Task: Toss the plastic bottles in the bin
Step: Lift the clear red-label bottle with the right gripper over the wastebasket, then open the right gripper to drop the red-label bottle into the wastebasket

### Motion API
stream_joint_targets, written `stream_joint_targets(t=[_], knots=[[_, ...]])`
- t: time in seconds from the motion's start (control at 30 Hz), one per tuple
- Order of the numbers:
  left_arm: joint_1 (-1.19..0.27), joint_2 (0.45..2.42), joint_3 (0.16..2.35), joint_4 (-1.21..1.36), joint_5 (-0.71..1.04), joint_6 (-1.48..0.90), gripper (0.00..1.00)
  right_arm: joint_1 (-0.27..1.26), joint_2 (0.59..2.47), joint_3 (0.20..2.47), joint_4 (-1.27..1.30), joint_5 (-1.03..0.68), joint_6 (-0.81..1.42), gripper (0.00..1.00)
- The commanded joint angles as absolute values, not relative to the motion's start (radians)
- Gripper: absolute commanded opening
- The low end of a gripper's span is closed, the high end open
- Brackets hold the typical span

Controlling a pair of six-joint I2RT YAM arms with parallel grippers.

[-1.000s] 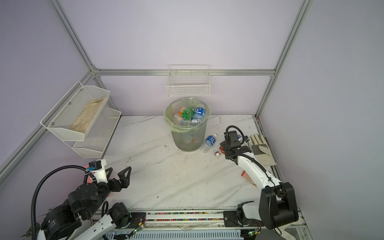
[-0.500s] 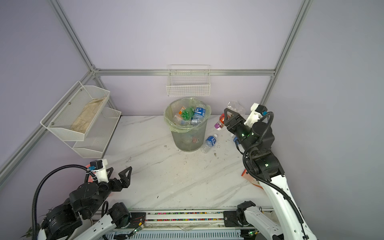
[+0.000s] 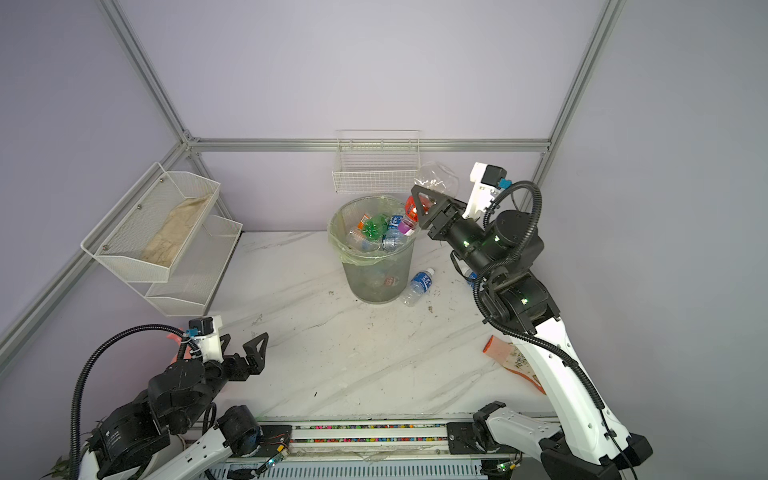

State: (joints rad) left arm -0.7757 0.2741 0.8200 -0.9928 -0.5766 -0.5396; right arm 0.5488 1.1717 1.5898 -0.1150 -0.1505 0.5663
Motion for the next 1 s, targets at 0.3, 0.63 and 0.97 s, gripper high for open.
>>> stream_joint_targets(t=[0.3, 0.63, 0.97], knots=[[-0.78, 0.291, 0.797, -0.974, -0.575, -0.542, 1.0, 0.736, 1.465, 1.841, -0.16, 0.052, 0.385, 0.0], [-0.78, 0.279, 0.795, -0.973, -0.577, -0.542, 1.0, 0.749, 1.844, 2.028, -0.198, 0.187, 0.367, 0.1], [-0.78, 0.234, 0.788, -0.976, -0.586, -0.546, 1.0, 0.778, 1.855, 2.04, -0.245, 0.348, 0.362, 0.97]])
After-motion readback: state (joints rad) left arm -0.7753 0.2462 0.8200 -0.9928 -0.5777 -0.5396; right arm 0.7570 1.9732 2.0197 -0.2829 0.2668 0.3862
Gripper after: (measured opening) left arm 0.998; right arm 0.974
